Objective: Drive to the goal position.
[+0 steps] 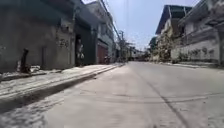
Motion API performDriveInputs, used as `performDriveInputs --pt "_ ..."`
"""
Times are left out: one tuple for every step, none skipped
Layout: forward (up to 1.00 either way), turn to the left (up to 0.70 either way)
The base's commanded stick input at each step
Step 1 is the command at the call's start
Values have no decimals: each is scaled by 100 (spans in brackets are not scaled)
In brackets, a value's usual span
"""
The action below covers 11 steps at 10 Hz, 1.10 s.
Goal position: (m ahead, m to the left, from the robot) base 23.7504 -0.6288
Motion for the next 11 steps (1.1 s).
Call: performDriveInputs --pt "100 -40" --pt "100 -39" --pt "100 -39" --pt "100 -40" --pt "100 -40" --pt "100 -40" --pt "100 -35" --pt "100 -19" --pt "100 -1" --pt "100 0" --pt "100 0"
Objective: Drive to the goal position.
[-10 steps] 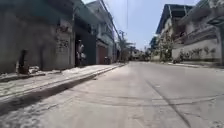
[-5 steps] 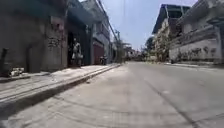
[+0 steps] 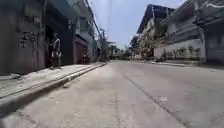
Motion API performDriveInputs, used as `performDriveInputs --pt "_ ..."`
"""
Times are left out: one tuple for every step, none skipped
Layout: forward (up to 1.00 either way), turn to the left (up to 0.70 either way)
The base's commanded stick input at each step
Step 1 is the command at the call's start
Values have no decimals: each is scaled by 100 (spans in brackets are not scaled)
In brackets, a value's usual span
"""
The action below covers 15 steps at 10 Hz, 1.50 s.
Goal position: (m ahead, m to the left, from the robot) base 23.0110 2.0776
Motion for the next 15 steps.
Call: performDriveInputs --pt "100 0" --pt "100 0" --pt "100 0" --pt "100 0" --pt "100 -1" --pt "100 -4" --pt "100 -7" --pt "100 -10" --pt "100 -21" --pt "100 -37" --pt "100 -38" --pt "100 -38" --pt "100 -38" --pt "100 -38" --pt "100 -21"
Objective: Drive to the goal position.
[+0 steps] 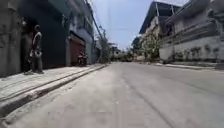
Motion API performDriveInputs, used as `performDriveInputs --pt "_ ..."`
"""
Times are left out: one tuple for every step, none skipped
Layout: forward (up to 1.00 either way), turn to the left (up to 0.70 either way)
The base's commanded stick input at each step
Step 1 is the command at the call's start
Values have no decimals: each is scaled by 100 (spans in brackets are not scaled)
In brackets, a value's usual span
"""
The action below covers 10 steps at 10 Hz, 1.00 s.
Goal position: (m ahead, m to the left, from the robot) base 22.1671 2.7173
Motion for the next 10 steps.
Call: performDriveInputs --pt "100 0" --pt "100 0" --pt "100 0" --pt "100 0" --pt "100 0" --pt "100 0" --pt "100 0" --pt "100 0" --pt "100 0" --pt "100 0"
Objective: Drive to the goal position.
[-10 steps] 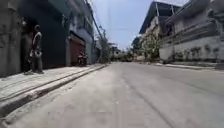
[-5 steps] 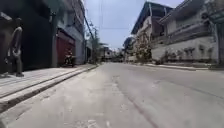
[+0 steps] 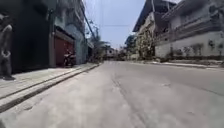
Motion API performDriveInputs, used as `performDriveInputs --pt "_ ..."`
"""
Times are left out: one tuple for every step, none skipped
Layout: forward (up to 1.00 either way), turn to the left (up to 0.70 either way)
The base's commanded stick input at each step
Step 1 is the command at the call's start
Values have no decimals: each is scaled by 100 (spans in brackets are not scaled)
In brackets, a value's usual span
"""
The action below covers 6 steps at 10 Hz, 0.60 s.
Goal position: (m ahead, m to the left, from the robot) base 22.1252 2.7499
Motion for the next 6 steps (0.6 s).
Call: performDriveInputs --pt "100 0" --pt "100 0" --pt "100 0" --pt "100 0" --pt "100 0" --pt "100 0"
